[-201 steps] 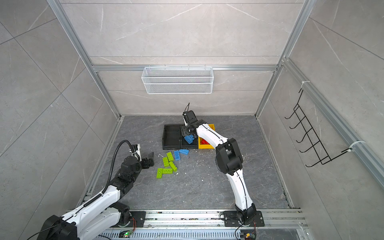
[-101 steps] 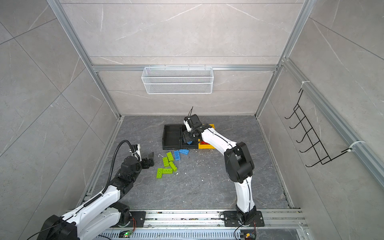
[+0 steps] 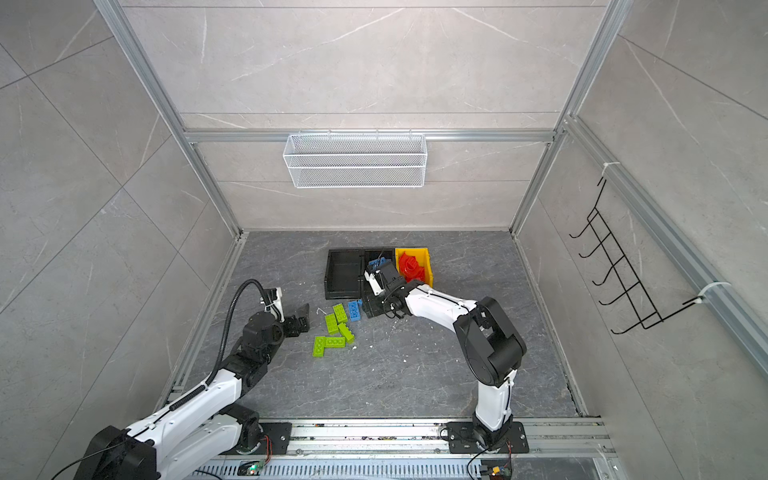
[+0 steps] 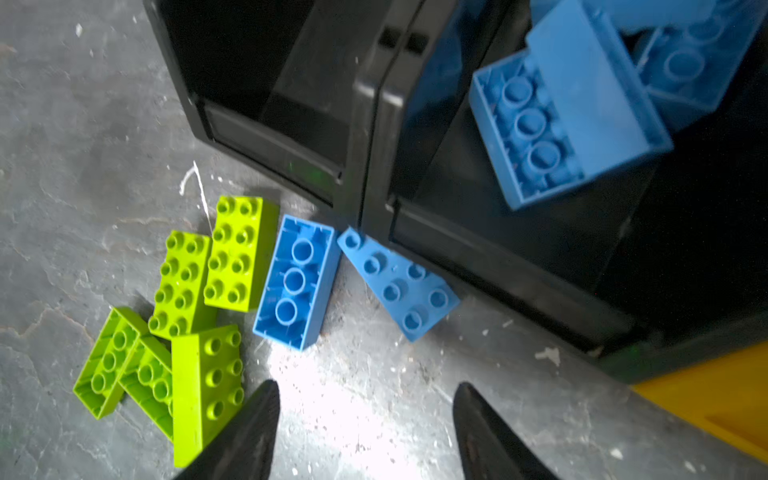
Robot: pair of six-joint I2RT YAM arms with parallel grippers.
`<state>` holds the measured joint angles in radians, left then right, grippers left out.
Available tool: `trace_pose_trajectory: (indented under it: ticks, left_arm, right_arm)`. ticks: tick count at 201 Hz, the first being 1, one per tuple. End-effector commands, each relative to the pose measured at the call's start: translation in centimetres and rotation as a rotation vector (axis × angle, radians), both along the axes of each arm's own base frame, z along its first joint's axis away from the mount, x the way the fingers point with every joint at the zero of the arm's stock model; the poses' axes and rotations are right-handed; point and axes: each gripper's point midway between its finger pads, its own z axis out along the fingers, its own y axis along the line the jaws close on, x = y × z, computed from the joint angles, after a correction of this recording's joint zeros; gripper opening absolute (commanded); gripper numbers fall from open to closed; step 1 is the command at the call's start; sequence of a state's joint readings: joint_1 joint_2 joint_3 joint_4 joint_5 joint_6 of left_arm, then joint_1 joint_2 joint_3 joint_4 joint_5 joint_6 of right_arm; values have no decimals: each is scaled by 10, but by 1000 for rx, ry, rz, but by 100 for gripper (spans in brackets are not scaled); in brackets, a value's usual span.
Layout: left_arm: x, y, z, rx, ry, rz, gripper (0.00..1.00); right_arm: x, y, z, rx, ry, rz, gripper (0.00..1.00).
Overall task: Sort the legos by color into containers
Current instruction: 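Move the right gripper back over the remaining blue bricks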
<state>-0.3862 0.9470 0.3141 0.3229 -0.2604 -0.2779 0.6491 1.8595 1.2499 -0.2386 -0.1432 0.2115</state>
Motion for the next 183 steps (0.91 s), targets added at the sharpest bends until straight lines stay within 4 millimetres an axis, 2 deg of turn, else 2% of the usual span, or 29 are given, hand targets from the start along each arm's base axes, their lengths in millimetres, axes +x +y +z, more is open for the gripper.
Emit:
trace_pose_trajectory:
  ticks: [1,121,183]
  left_arm:
    - [3,-1,11,-10,-50,-5,99]
    - [2,-1,13,-11,-53,-4,99]
    - [3,-1,12,-6,-48,-4,99]
  right_arm:
    - [6,8,-7,26,-2,3,68]
    - [27,27,-20,23,-13,41,70]
    - [27,34,-35,29,7,69,70]
